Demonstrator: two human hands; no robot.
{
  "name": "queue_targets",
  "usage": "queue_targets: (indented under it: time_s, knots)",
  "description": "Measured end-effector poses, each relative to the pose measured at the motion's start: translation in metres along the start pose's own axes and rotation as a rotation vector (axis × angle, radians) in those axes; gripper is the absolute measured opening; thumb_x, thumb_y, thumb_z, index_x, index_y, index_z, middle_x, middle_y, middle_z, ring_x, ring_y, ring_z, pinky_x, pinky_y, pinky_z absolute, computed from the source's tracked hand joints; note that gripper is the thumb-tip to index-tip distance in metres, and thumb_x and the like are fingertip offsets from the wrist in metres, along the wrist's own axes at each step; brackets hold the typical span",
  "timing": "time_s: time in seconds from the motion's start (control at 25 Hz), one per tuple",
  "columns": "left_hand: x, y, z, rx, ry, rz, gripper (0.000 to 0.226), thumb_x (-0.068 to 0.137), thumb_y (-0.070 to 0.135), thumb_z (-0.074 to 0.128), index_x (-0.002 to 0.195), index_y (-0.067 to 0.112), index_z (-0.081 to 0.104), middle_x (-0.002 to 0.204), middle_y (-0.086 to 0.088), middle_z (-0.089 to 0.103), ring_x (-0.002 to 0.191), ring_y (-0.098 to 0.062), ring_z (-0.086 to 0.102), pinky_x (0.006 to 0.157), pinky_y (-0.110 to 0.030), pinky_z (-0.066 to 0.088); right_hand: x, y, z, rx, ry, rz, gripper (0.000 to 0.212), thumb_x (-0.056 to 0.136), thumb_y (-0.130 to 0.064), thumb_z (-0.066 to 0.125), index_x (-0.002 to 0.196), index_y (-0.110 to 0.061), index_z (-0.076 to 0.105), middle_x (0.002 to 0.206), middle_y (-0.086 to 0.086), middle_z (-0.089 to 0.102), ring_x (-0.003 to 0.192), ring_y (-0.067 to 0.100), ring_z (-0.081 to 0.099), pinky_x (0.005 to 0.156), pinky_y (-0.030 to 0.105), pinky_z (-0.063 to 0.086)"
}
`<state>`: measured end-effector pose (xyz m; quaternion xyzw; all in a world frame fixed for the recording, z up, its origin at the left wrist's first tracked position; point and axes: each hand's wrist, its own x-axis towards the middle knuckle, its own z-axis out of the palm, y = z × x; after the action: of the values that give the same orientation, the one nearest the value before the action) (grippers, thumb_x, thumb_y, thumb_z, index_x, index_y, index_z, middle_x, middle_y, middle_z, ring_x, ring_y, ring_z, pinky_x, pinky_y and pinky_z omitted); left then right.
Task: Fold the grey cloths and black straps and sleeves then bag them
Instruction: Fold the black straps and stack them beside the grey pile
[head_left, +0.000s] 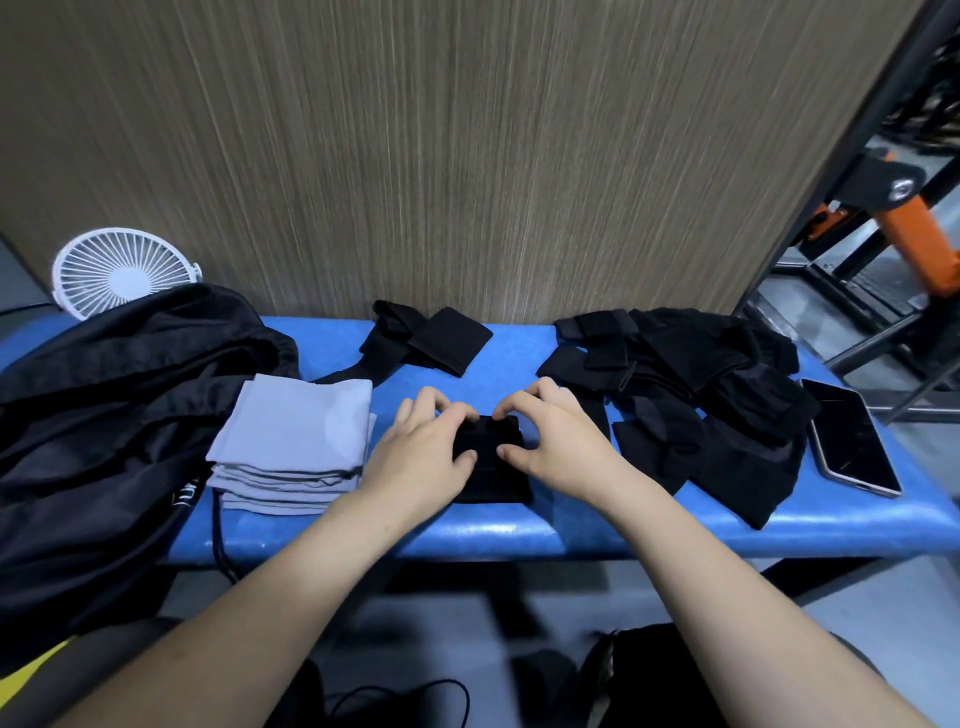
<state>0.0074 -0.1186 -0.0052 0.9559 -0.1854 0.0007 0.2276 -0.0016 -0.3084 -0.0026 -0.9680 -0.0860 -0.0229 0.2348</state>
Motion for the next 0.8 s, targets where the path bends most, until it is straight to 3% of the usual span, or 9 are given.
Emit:
queue_targets:
  time_s: [0.12,0.28,0.44,0.56,0.8]
  knots:
    - [0.001,-0.003,0.002,0.079,-0.068,-0.012,0.040,0.096,0.040,0.056,0.135,0.034,0.049,0.127,0.008,0.041,0.119,-0.016,0.039,0.096,-0.029,0.037,0.002,-0.001,0.005,-0.148,-0.093,-0.009,0.036,0.087,-0.037,0.071,0.121,-0.031,0.061,0.119,-0.005,0.048,0.108,0.020,0.045,0.098,0.036,0.040]
    - [0.004,-0.006,0.000,0.069,-0.061,-0.021,0.038,0.096,0.042,0.055,0.133,0.034,0.050,0.125,0.009,0.043,0.118,-0.015,0.039,0.094,-0.028,0.035,0.010,-0.001,-0.002,-0.121,-0.122,0.015,0.028,0.089,-0.040,0.069,0.115,-0.031,0.064,0.111,-0.006,0.052,0.107,0.018,0.051,0.096,0.037,0.041]
    - [0.014,-0.012,-0.007,0.220,0.195,-0.007,0.034,0.094,0.039,0.055,0.126,0.028,0.059,0.119,0.004,0.051,0.112,-0.021,0.046,0.093,-0.032,0.038,0.031,0.001,-0.011,-0.039,0.036,0.074,0.024,0.088,-0.037,0.069,0.110,-0.028,0.066,0.106,-0.006,0.056,0.105,0.018,0.056,0.096,0.039,0.045]
    - [0.030,-0.020,-0.021,0.247,0.343,-0.027,0.032,0.090,0.035,0.059,0.120,0.023,0.062,0.113,0.001,0.054,0.107,-0.024,0.050,0.090,-0.036,0.040,0.050,-0.005,-0.007,-0.034,0.048,0.066,0.037,0.086,-0.043,0.070,0.119,-0.030,0.061,0.115,-0.005,0.054,0.111,0.017,0.054,0.100,0.040,0.043]
    - [0.047,-0.028,-0.034,0.164,0.404,-0.067,0.035,0.091,0.034,0.061,0.124,0.024,0.061,0.116,0.002,0.054,0.109,-0.023,0.048,0.091,-0.036,0.040,0.125,-0.020,0.016,-0.099,-0.020,0.066,0.069,0.078,-0.059,0.072,0.134,-0.028,0.047,0.130,0.002,0.046,0.120,0.026,0.046,0.104,0.040,0.040]
